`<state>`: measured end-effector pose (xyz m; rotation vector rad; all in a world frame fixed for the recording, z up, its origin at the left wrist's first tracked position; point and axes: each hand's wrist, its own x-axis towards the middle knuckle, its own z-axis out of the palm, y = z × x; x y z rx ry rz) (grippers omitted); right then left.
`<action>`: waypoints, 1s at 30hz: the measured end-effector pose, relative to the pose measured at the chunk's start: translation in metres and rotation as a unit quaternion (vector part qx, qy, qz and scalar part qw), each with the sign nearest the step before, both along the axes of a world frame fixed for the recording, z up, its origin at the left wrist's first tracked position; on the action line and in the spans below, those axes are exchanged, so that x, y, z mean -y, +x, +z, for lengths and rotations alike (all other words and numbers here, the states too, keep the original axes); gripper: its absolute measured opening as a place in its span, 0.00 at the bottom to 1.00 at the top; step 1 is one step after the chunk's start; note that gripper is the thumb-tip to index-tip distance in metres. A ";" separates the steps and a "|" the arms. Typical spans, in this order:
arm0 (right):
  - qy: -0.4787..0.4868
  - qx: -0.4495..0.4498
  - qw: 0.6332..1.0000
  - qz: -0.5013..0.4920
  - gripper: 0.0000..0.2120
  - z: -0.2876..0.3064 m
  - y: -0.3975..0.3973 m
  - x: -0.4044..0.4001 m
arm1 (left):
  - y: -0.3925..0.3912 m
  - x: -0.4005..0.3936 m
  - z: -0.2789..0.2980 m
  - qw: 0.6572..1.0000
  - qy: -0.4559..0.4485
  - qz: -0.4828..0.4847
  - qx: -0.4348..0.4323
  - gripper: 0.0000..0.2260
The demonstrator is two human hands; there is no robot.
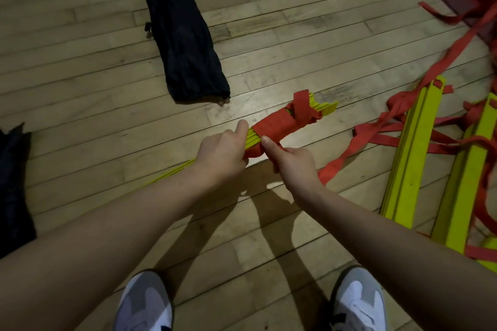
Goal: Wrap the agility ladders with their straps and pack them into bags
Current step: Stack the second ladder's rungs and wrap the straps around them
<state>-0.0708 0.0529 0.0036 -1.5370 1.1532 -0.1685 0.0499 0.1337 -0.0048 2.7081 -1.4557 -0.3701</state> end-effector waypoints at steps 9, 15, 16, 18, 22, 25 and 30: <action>0.026 0.030 0.998 0.046 0.17 0.004 0.015 -0.002 | -0.003 -0.009 -0.003 1.000 0.001 -0.016 0.009 0.33; 0.037 0.052 0.997 0.041 0.16 -0.005 0.005 0.007 | -0.010 -0.018 -0.003 0.998 -0.035 0.001 -0.058 0.33; 0.035 0.047 0.997 0.050 0.15 -0.004 0.005 0.010 | -0.008 -0.017 -0.001 0.998 -0.035 0.007 -0.057 0.34; 0.077 0.042 0.993 0.079 0.12 -0.003 0.005 0.017 | -0.002 -0.016 0.004 0.998 -0.034 0.020 -0.047 0.38; 0.209 0.038 0.965 0.154 0.05 0.000 -0.001 0.025 | 0.006 -0.016 0.007 1.000 -0.017 -0.004 -0.001 0.31; 0.230 0.001 0.955 0.186 0.03 0.001 -0.008 0.030 | 0.015 -0.015 0.009 1.000 -0.020 0.017 0.015 0.25; 0.275 -0.029 0.938 0.209 0.03 0.000 -0.013 0.022 | 0.027 -0.011 0.010 0.998 -0.029 0.054 0.019 0.30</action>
